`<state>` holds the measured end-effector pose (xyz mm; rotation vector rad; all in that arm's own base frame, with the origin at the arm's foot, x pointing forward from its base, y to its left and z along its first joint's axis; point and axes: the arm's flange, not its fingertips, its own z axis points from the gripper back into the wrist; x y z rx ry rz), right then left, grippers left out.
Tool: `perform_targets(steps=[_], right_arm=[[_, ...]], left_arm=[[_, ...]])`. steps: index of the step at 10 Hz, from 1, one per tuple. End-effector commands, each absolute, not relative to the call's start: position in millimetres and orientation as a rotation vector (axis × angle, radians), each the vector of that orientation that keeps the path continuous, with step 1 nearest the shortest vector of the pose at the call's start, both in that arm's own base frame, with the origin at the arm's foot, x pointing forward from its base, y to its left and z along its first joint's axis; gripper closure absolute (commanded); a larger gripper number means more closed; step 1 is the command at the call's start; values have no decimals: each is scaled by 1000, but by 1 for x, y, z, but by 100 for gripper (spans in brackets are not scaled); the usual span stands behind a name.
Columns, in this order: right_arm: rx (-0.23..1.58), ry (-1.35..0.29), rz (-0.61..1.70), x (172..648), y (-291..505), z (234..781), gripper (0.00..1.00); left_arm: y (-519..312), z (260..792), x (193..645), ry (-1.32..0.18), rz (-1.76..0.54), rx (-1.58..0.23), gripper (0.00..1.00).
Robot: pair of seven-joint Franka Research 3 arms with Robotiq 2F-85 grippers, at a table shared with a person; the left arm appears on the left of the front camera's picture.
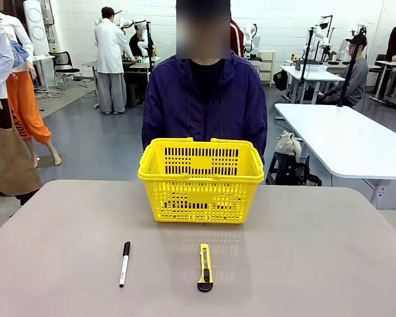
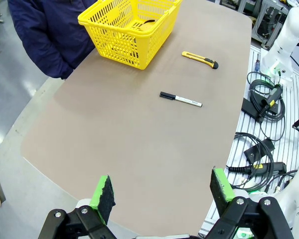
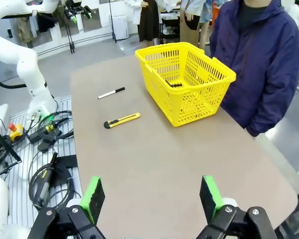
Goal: Place the items the person wants into the basket.
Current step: Pick up the item the person points to and place it in the Market Basket.
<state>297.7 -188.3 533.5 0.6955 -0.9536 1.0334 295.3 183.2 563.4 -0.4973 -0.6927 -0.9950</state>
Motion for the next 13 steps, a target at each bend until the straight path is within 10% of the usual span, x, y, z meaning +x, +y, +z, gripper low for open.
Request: perform_targets(steps=[1,13], right_arm=[[701,-985,1044,300,-190,536,0],[701,-985,1044,300,-190,536,0]], left_arm=[[185,563,295,-719,-1011,-505,0],[185,563,295,-719,-1011,-505,0]])
